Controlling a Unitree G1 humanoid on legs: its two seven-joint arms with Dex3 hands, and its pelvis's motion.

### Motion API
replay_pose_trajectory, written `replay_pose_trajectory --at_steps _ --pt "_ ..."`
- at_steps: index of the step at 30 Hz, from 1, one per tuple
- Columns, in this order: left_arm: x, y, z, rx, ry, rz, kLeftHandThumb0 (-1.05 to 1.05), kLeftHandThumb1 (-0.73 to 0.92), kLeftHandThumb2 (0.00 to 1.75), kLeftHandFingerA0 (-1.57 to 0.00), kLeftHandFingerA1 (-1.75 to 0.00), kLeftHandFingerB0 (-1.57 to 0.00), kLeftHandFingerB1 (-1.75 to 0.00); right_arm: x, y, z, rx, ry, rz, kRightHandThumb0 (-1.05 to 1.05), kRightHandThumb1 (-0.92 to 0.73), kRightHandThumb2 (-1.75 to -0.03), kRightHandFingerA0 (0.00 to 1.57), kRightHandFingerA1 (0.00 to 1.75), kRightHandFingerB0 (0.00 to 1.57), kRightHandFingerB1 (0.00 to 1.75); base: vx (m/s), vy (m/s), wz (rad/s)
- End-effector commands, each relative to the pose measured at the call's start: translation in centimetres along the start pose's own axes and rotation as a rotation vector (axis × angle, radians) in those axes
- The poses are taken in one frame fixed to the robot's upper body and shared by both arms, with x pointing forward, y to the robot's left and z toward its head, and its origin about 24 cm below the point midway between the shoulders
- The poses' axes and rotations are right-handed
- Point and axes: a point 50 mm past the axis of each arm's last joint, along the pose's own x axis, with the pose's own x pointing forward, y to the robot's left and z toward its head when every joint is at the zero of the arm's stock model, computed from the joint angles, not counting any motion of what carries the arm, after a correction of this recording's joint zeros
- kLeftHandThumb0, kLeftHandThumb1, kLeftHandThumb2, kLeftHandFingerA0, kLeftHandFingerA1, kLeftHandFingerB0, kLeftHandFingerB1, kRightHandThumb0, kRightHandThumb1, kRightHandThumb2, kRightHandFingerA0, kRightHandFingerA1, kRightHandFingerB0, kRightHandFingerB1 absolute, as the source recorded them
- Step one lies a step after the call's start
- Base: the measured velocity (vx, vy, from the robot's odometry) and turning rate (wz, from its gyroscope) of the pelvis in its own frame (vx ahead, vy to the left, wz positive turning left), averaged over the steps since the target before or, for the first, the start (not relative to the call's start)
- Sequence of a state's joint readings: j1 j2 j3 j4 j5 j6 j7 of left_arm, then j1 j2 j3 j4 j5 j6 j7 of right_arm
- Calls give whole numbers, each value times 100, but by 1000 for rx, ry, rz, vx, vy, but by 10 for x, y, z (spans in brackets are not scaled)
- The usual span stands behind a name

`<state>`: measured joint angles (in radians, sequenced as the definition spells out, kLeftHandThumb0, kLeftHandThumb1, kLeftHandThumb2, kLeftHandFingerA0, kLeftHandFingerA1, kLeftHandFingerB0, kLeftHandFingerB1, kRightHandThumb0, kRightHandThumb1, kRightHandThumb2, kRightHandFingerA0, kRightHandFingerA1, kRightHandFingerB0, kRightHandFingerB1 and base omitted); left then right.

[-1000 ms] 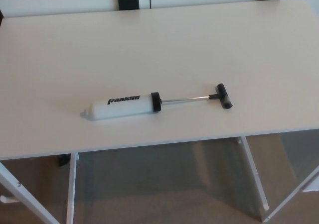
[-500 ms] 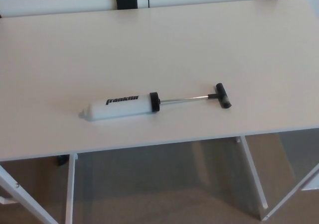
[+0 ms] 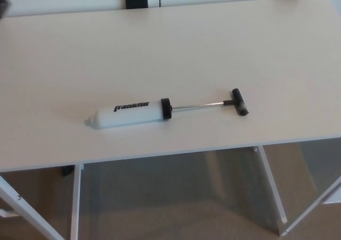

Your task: The robot walks towards a desk on which an air pump is kept in the middle. It lifts it up and holds it with its left hand and uses its right hand to compress it by pushing its handle inwards.

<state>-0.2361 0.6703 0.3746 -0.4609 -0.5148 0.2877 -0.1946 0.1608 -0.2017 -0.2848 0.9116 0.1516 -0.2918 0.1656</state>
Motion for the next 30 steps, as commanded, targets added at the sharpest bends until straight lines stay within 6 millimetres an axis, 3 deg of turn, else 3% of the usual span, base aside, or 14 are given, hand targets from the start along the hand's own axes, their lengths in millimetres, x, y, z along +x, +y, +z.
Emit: replay_pose_trajectory --at_steps 1,7,22,23,30 --pt "70 -118 -41 600 239 -514 -38 52 57 -24 -33 -15 -28 -2 -13 13 -25 -16 10 -30 -62 -59 82 50 47 39 0 0 0" --pt "72 -141 -59 674 264 -598 -54 43 69 -18 -41 -10 -35 -5 -10 14 -59 -21 4 -31 -62 -58 82 50 48 40 0 0 0" --pt "67 -181 -95 805 332 -728 -49 44 65 -14 -37 -10 -33 -10 -7 14 -97 -24 25 -30 -61 -58 83 51 49 40 0 0 0" --pt "69 -184 -98 808 349 -735 -29 38 90 0 -48 0 -48 -10 -7 14 -101 -27 26 -31 -62 -58 83 51 50 40 0 0 0" --pt "69 -187 -112 873 410 -754 -33 33 90 -1 -49 0 -48 -10 0 13 -114 -27 44 -30 -58 -58 84 52 50 40 0 0 0"
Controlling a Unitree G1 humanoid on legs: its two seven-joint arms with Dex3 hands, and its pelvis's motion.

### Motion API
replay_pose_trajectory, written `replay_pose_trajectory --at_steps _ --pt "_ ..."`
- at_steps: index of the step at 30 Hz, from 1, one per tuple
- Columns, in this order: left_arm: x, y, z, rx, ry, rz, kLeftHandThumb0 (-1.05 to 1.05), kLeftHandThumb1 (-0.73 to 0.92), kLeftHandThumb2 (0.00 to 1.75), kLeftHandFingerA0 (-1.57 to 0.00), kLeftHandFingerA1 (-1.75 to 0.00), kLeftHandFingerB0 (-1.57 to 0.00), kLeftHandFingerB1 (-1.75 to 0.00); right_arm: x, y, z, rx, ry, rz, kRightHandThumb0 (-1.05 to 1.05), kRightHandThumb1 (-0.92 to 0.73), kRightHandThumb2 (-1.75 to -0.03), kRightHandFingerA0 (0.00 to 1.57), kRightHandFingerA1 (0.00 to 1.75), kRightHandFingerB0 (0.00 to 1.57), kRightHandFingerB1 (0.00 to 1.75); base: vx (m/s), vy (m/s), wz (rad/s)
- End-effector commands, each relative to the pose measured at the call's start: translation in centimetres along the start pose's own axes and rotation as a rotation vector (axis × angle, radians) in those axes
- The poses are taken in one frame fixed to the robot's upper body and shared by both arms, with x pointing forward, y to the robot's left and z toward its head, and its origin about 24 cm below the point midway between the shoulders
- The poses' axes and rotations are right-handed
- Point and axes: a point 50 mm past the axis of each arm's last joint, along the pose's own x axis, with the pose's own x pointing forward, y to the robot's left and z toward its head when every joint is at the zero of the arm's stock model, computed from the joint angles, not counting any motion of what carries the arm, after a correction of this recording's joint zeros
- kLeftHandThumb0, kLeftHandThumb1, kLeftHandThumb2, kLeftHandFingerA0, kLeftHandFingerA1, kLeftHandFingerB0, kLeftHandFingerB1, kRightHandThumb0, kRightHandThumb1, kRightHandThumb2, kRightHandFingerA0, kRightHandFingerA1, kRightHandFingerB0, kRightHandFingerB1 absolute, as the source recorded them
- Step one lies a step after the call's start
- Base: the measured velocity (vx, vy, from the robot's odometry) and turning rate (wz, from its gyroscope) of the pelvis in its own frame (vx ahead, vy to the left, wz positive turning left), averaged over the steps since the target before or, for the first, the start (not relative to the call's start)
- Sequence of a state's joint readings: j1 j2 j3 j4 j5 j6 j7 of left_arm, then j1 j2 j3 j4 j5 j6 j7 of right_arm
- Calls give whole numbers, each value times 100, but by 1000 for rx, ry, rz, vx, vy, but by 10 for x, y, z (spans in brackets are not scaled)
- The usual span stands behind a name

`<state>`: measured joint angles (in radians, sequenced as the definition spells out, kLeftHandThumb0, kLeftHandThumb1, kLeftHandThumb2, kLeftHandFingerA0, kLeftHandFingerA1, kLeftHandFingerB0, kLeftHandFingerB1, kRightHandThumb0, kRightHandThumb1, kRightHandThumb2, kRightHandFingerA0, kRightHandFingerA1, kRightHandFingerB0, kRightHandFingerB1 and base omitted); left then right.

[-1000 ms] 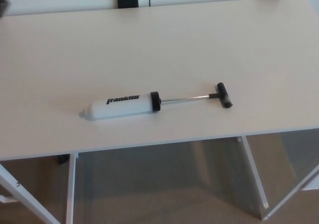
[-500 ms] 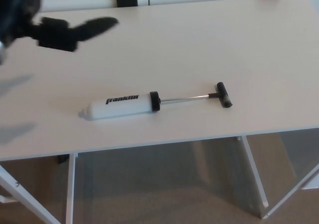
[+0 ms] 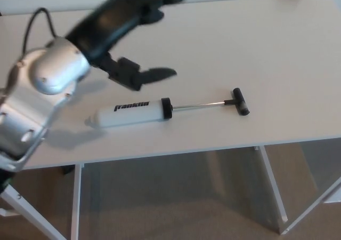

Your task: The robot walks towards a desk on which an air pump is kept in the middle. It lifts it up and holds it with its left hand and uses its right hand to compress it by pushing its handle inwards.

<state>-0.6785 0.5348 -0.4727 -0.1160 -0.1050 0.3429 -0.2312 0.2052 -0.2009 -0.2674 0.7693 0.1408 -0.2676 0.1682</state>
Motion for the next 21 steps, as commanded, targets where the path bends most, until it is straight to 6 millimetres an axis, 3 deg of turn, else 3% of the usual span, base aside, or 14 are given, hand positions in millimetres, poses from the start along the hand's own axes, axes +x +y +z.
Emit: replay_pose_trajectory --at_steps 1,10,11,12,13,21 --pt "34 -39 -41 574 350 -200 -33 33 90 -1 -49 0 -48 -7 -1 -1 -75 42 18 -30 -58 -58 84 52 50 40 0 0 0" --pt "38 -41 -55 638 392 -220 -34 32 90 0 -49 0 -48 -5 1 0 -76 49 19 -31 -60 -59 87 52 50 40 0 0 0" --pt "38 -41 -57 674 390 -219 -61 55 57 -21 -30 -17 -27 -6 1 -1 -79 46 23 -32 -59 -58 86 52 50 40 0 0 0" --pt "39 -42 -59 699 387 -216 -61 55 57 -21 -30 -17 -27 -7 1 -1 -81 43 25 -32 -59 -58 86 52 50 40 0 0 0" --pt "39 -43 -59 745 374 -211 -34 34 91 -1 -48 0 -47 -8 1 0 -84 40 33 -32 -61 -59 86 52 50 40 0 0 0" --pt "41 -47 -61 832 346 -203 -34 33 91 -1 -48 0 -47 -10 4 1 -89 35 55 -32 -60 -58 86 53 52 41 0 0 0"
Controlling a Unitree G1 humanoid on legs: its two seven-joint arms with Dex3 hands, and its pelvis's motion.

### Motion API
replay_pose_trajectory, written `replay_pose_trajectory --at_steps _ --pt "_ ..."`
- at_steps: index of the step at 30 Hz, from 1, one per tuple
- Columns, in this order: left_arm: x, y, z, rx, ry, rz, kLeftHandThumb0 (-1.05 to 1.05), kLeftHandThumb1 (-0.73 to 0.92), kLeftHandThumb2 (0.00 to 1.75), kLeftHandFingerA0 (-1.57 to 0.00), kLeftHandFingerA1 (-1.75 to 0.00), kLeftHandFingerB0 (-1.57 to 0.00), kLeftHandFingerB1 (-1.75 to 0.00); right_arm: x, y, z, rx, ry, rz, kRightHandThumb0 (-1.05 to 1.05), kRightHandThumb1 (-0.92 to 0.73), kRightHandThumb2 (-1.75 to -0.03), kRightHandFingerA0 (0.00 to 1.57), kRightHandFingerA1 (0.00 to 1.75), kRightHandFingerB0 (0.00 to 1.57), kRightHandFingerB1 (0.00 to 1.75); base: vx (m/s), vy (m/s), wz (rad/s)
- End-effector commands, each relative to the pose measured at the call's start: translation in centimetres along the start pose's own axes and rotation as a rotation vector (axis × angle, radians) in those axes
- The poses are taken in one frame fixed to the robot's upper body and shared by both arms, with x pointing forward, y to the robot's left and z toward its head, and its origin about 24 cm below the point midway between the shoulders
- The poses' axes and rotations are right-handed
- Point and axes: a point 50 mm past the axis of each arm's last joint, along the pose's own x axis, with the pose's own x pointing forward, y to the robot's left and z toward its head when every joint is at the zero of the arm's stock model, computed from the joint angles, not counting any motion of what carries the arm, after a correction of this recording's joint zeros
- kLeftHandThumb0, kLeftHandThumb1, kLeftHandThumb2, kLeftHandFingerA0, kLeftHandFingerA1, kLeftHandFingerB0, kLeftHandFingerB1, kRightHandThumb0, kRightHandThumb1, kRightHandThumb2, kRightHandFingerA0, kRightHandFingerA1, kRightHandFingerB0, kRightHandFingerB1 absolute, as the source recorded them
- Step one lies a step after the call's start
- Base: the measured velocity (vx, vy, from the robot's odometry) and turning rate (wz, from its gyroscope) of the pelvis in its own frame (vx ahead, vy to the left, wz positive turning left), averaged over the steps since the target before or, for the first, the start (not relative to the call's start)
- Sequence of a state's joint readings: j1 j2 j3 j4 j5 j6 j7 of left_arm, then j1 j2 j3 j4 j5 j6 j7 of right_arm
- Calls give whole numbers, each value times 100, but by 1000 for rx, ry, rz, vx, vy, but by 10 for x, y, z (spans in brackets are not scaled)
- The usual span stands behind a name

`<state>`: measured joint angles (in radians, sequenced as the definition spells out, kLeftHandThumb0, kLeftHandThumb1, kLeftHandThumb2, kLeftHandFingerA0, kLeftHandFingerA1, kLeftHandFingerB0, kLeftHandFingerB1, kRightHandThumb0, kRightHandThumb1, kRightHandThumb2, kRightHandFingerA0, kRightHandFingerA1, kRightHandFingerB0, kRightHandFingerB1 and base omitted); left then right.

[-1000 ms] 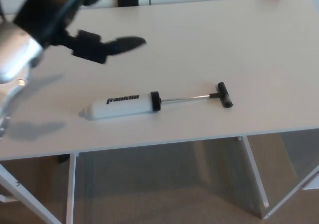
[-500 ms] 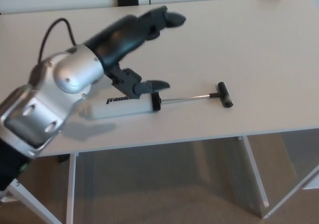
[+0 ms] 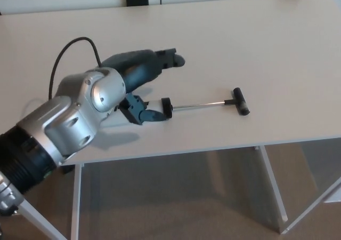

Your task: The robot walks towards a desk on which an air pump is kept in the middle. It lifts it up and holds it with its left hand and uses its right hand to compress it by pushing its handle inwards.

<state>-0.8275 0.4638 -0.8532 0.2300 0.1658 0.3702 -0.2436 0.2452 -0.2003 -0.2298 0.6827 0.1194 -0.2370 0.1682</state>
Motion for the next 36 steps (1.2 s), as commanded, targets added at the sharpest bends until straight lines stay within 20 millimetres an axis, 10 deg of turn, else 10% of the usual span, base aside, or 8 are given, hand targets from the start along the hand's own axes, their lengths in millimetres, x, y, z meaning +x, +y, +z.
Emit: replay_pose_trajectory --at_steps 1,3,4,36 --pt "10 1 -11 470 110 59 -34 33 91 -1 -48 0 -47 -7 -2 -2 -44 42 15 -33 -59 -58 85 52 53 41 0 0 0" --pt "10 0 -12 479 110 58 -34 33 91 -1 -48 0 -47 -7 -2 -2 -48 45 16 -33 -59 -58 85 52 53 41 0 0 0" --pt "10 0 -13 487 109 61 -61 54 57 -21 -32 -17 -27 -7 -2 -2 -53 44 17 -32 -58 -58 86 52 53 41 0 0 0" --pt "15 -22 -42 528 178 33 -63 46 72 -17 -39 -11 -35 -3 -2 3 -140 36 38 -36 -56 -57 88 50 57 41 0 0 0"
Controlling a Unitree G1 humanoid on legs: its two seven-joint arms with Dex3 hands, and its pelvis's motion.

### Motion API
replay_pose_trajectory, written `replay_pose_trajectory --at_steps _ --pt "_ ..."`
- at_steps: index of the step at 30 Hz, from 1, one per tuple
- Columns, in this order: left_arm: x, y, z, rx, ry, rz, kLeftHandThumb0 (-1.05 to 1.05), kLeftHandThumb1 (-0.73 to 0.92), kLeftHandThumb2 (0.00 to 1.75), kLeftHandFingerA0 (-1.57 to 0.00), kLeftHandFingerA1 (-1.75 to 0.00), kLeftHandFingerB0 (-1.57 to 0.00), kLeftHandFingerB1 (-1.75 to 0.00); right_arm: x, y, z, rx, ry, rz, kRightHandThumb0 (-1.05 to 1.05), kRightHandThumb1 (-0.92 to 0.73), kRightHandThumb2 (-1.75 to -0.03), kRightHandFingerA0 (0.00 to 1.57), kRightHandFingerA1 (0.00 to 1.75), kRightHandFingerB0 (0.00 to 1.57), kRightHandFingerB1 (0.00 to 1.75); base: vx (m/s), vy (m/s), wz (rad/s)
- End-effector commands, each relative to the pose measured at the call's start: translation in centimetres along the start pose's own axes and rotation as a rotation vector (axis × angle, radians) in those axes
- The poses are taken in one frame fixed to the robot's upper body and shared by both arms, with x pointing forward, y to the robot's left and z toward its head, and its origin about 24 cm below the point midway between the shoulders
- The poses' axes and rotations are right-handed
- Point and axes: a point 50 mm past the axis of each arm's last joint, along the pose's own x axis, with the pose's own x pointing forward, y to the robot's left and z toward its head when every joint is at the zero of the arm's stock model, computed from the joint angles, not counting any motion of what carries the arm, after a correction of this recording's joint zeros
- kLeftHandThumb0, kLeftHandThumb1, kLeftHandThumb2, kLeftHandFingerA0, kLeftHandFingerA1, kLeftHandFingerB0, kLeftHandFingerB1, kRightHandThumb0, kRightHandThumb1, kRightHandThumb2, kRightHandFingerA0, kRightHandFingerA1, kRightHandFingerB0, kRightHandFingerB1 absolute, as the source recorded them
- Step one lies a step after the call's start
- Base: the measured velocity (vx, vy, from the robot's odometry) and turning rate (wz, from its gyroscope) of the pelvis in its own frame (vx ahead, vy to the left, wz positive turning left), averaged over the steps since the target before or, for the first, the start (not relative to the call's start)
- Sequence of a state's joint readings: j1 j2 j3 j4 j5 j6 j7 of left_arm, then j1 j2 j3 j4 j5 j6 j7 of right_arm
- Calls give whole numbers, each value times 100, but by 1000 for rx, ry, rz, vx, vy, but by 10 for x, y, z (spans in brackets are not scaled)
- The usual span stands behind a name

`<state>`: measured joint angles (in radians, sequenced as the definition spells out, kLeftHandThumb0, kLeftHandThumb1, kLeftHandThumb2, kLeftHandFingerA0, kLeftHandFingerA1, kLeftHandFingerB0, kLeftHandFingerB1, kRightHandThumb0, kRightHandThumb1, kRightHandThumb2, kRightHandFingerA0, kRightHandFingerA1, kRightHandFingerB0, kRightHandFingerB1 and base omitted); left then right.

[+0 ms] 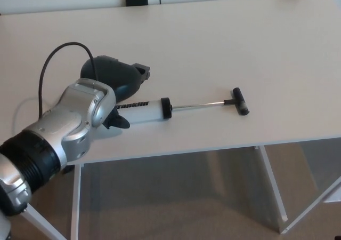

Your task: The robot walks towards a desk on which an air pump is kept in the middle. It lifts it up and holds it with its left hand and uses its right hand to compress it by pushing its handle inwards.

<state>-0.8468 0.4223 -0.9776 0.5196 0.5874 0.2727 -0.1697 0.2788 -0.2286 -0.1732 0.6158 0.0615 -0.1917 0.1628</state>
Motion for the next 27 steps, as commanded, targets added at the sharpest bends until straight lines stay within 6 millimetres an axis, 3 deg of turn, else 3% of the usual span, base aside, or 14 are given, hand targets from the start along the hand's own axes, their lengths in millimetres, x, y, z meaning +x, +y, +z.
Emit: replay_pose_trajectory --at_steps 1,6,7,9,10,11,12,18,21,23,24,26,27 --pt "1 -5 -1 65 -10 15 -63 46 72 -17 -39 -11 -35 0 -5 1 -31 11 -11 -36 -56 -57 88 50 57 41 0 0 0" --pt "4 -9 1 29 -13 7 -60 44 71 -17 -40 -11 -35 3 -4 5 -27 9 -14 -35 -59 -57 89 50 60 41 0 0 0" --pt "3 -11 3 13 -17 0 -50 52 57 -19 -32 -15 -28 3 -4 5 -27 8 -13 -36 -58 -57 89 50 60 42 0 0 0" --pt "3 -13 4 -4 -23 -8 -50 52 57 -19 -32 -15 -28 4 -4 5 -25 6 -11 -36 -58 -57 89 50 60 42 0 0 0" --pt "3 -15 4 -28 -21 -26 -23 42 92 -6 -51 -6 -49 4 -4 6 -31 2 -8 -36 -59 -57 89 50 60 42 0 0 0" --pt "4 -18 5 -54 -18 -46 -23 42 92 -6 -51 -6 -49 4 -3 7 -40 -1 -6 -36 -59 -57 89 50 60 42 0 0 0" --pt "4 -22 6 -76 -17 -52 -24 50 58 -21 -33 -18 -31 4 -3 7 -41 -1 -6 -35 -59 -57 89 50 60 42 0 0 0" --pt "2 -37 12 -152 -27 -91 -14 53 58 -18 -33 -18 -30 5 -3 8 -60 3 -8 -36 -59 -57 88 49 61 41 0 0 0" --pt "2 -38 14 -153 -36 -92 -18 53 55 -35 -38 -20 -30 6 -3 10 -53 -3 -7 -35 -59 -57 90 49 63 42 0 0 0" --pt "3 -38 15 -152 -41 -94 -18 53 55 -35 -38 -20 -30 7 -3 12 -41 -5 -7 -35 -59 -57 90 49 63 42 0 0 0" --pt "3 -37 15 -156 -46 -94 -20 52 55 -44 -52 -21 -30 7 -3 13 -44 -8 -9 -36 -59 -57 90 49 62 42 0 0 0" --pt "3 -37 15 -163 -51 -93 -20 52 55 -44 -52 -21 -30 8 -3 14 -49 -10 -10 -36 -59 -57 90 49 62 42 0 0 0" --pt "4 -35 15 -172 -59 -85 -16 38 86 -51 -72 -9 -47 10 -3 18 -45 -16 -12 -37 -58 -58 90 50 63 43 0 0 0"
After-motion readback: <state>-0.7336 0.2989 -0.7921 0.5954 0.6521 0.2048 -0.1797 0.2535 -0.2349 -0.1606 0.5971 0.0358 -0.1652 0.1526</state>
